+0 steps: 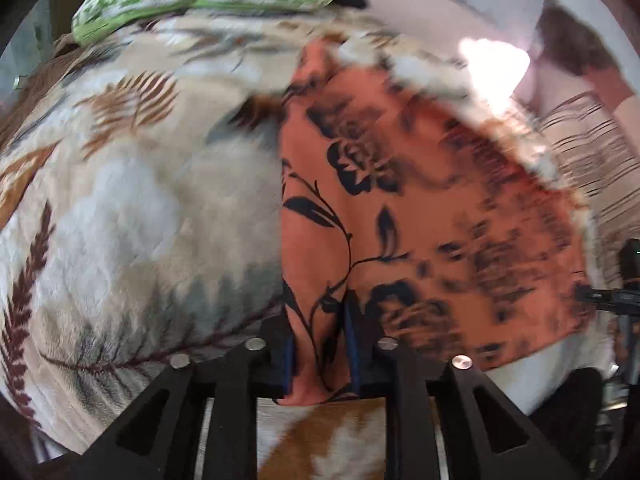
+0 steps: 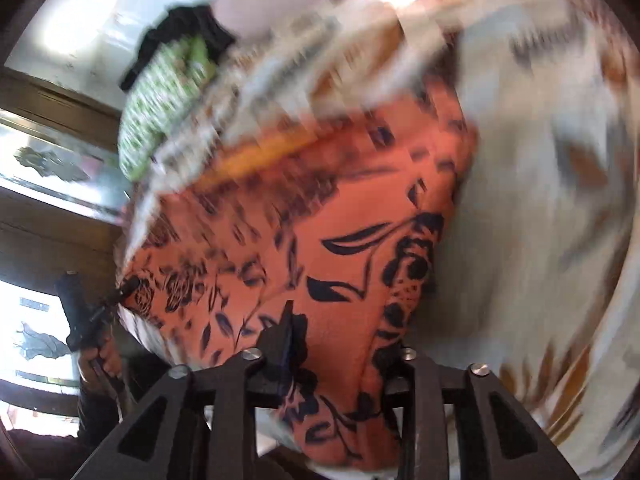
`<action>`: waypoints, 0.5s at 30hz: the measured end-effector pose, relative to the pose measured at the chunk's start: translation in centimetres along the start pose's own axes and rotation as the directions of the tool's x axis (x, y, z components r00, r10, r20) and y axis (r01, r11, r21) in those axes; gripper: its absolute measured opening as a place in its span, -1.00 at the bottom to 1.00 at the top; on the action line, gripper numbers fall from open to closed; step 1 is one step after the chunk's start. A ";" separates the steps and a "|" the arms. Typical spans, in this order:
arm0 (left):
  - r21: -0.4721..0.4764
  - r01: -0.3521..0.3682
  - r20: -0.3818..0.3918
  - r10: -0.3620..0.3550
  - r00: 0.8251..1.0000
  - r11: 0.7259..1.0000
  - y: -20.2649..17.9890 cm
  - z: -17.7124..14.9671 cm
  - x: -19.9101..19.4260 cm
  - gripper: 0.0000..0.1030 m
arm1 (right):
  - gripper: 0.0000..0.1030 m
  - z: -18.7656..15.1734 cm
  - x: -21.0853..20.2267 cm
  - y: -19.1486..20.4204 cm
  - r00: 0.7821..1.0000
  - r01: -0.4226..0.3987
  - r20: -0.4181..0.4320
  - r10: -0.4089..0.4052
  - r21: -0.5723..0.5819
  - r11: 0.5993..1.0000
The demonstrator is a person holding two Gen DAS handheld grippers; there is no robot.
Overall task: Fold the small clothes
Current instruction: 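Fold the shirt over with both tools and lay it down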
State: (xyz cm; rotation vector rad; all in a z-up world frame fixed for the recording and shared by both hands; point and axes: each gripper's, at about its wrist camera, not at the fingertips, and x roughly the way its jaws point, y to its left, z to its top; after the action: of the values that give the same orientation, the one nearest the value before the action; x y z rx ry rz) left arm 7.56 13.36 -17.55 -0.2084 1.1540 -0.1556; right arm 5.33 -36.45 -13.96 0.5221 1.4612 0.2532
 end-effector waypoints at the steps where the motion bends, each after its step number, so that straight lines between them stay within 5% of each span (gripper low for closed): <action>1: -0.026 0.024 0.017 -0.023 1.000 0.999 0.4 0.4 -0.4 -0.42 | 0.23 -0.6 0.3 -0.8 1.000 -0.003 0.021 0.003 0.018 1.000; 3: -0.061 0.018 0.092 -0.012 0.996 0.998 0.6 1.8 -2.5 -0.39 | 0.36 -0.9 -1.3 -1.2 0.994 -0.057 0.095 0.052 0.046 0.997; 6: 0.011 -0.038 0.221 0.035 0.975 0.999 -0.8 3.9 -5.9 -0.33 | 0.42 0.1 -4.7 -0.7 0.976 0.053 0.208 -0.057 0.025 0.998; 8: 0.067 -0.003 0.250 -0.014 0.968 0.998 -2.4 5.2 -6.7 -0.19 | 0.42 1.2 -6.6 0.1 0.958 0.094 0.272 -0.094 0.013 0.996; 11: 0.165 0.060 0.234 -0.098 0.967 0.985 -5.0 6.8 -5.1 -0.07 | 0.43 4.6 -5.6 2.5 0.969 -0.092 0.227 0.102 -0.054 0.994; 15: 0.223 0.057 0.190 -0.100 0.977 0.973 -8.3 8.8 -1.1 -0.07 | 0.44 10.4 0.5 5.8 0.960 -0.263 0.072 0.270 -0.098 0.960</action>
State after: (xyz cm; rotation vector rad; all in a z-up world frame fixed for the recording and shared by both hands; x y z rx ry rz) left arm 15.08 6.28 -11.10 -0.0748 0.9204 -0.3219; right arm 16.42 -33.10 -11.30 0.6510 1.2899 0.5009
